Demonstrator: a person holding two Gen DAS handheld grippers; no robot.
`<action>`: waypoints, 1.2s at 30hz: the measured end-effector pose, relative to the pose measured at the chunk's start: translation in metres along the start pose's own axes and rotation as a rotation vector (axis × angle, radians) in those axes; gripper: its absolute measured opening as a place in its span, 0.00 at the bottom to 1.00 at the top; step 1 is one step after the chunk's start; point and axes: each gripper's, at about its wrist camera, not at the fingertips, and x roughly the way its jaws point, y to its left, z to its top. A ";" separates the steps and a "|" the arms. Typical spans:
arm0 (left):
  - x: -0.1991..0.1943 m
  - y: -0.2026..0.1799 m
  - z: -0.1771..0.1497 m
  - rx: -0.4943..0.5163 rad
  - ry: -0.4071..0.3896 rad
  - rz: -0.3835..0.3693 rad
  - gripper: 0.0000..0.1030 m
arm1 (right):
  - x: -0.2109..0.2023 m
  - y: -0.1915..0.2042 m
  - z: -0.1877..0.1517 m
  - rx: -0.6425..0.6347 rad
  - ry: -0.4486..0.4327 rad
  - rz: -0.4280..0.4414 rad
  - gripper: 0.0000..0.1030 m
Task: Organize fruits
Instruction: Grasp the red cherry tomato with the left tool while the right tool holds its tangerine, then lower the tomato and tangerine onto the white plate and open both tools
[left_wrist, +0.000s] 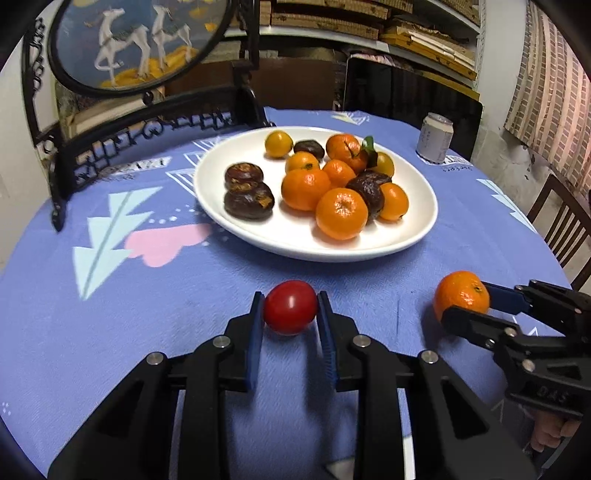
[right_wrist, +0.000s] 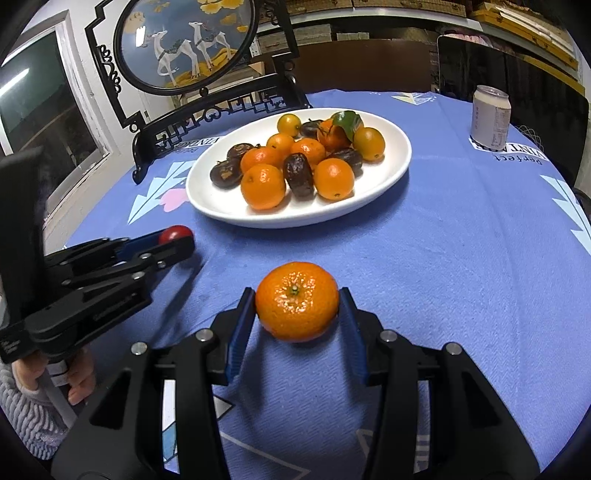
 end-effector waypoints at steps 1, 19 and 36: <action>-0.006 -0.001 -0.001 0.006 -0.015 0.010 0.28 | -0.002 0.001 0.000 -0.003 -0.007 -0.004 0.45; -0.044 0.009 0.052 0.004 -0.178 0.067 0.28 | -0.045 0.001 0.048 -0.009 -0.170 -0.032 0.45; 0.068 0.008 0.126 -0.015 -0.095 0.038 0.29 | 0.044 -0.015 0.111 0.010 -0.108 -0.044 0.48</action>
